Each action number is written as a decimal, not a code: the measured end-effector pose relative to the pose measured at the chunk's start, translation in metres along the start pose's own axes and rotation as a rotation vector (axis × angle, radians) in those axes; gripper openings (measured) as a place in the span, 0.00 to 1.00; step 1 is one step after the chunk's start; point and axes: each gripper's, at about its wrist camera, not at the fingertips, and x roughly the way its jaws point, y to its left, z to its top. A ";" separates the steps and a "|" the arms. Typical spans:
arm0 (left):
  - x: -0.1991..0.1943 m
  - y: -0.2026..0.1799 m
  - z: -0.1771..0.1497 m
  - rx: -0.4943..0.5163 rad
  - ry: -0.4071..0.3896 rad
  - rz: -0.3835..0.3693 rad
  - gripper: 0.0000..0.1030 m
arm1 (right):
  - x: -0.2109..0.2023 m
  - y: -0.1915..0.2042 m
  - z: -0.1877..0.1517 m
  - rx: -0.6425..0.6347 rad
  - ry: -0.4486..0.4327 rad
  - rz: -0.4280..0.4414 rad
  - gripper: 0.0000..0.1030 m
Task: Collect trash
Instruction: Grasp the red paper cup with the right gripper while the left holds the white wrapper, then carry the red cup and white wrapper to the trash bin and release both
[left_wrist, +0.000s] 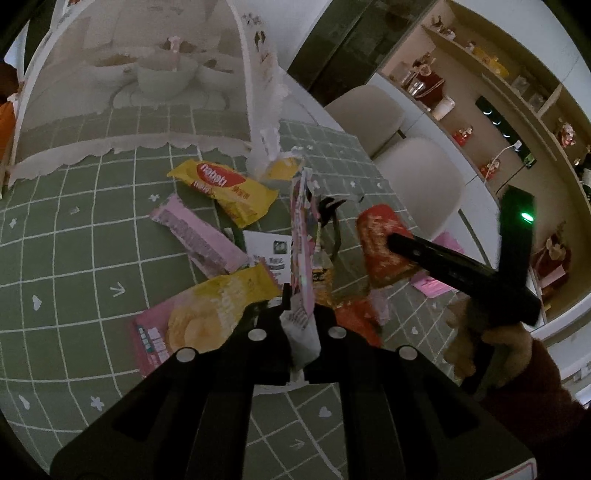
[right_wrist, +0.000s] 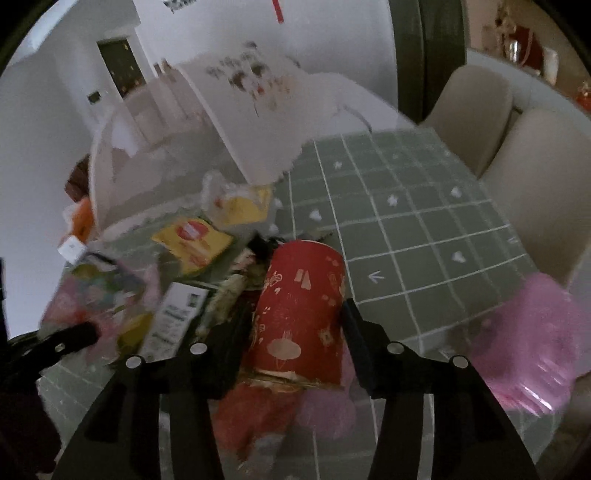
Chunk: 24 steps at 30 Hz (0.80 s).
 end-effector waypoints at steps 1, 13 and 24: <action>-0.004 -0.004 0.000 0.008 -0.008 -0.006 0.03 | -0.014 0.002 -0.003 -0.004 -0.021 -0.002 0.46; -0.051 -0.076 -0.013 0.153 -0.093 -0.050 0.03 | -0.142 0.003 -0.068 0.041 -0.170 -0.037 0.46; -0.044 -0.146 -0.037 0.251 -0.068 -0.121 0.03 | -0.208 -0.035 -0.118 0.087 -0.230 -0.100 0.46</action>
